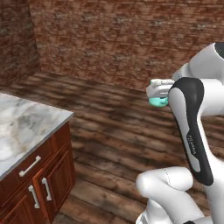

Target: There is a tray on the dining counter. Grab the cup, mug, and pitcher and place them on the tray. The pitcher may be placed next to the tray if it cannot fit the tray.

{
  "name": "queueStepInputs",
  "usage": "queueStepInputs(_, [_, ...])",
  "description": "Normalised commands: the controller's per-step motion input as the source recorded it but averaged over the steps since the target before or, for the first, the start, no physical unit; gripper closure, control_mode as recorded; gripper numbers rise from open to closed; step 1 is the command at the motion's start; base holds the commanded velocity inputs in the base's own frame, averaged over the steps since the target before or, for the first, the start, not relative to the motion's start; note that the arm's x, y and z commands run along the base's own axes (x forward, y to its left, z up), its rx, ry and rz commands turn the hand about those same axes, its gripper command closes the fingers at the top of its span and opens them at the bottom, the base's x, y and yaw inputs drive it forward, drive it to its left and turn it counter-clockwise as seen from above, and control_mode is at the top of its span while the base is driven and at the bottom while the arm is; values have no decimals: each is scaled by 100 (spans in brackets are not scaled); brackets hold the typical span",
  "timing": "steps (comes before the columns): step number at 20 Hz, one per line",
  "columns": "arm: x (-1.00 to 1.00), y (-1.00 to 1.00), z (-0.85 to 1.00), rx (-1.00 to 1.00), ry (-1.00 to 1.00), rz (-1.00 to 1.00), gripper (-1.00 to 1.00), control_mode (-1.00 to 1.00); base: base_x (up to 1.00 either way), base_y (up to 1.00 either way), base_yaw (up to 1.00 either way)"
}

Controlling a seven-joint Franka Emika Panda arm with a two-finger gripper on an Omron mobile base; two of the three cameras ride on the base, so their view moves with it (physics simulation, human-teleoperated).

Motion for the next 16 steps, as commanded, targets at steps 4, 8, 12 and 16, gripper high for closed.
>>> queueStepInputs(4, [0,0,0,0,0,0,100,100,65,-29,13])
queueStepInputs(8, [0,0,0,0,0,0,100,100,16,-99,8])
queueStepInputs(12, [0,0,0,0,0,0,100,100,11,-100,12])
queueStepInputs(16, [0,0,0,0,0,0,100,100,21,-100,14])
